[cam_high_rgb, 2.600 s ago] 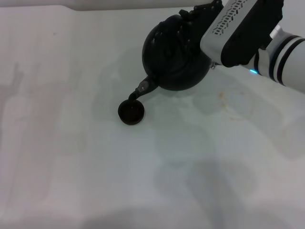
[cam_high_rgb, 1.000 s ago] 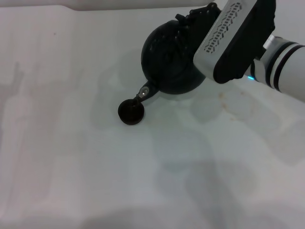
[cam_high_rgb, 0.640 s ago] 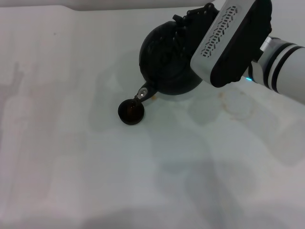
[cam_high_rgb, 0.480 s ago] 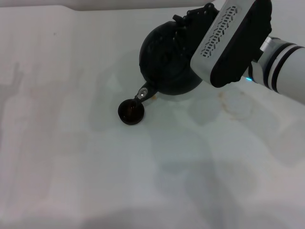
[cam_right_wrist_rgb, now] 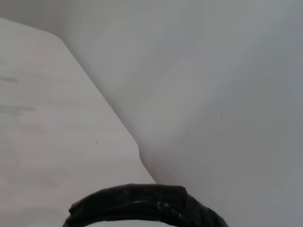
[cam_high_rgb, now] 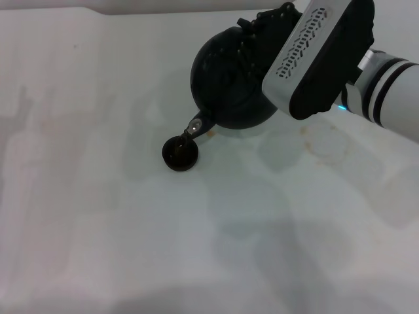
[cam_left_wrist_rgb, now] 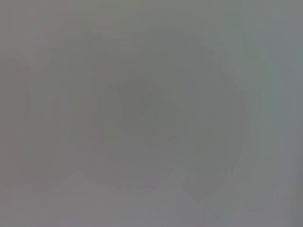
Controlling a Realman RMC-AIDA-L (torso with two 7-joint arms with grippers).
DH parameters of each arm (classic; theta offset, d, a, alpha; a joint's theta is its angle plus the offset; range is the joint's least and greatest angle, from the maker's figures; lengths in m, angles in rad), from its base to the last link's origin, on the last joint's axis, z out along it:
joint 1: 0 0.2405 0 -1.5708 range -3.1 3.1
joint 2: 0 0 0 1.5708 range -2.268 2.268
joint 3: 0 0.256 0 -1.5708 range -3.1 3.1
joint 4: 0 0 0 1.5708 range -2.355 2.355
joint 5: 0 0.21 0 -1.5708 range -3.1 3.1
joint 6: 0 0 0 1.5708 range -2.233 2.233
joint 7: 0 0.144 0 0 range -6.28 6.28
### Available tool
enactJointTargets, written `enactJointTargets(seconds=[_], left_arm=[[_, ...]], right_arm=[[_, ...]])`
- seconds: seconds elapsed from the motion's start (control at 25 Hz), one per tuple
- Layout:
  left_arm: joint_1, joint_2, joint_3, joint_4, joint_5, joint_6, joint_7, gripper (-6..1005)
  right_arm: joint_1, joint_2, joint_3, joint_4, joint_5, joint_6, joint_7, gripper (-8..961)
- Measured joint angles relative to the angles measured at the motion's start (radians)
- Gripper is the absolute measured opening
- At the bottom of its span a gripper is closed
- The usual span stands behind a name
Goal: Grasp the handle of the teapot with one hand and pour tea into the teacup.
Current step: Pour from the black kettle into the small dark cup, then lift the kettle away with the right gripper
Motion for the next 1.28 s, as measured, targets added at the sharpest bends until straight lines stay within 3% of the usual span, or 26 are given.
enactJointTargets(seconds=[1.28], left_arm=[[0.0, 0.0, 0.0, 0.0, 0.0, 0.0, 0.0, 887]], right_arm=[[-0.002, 0.002, -0.004, 0.005, -0.039, -0.012, 0.005, 141]])
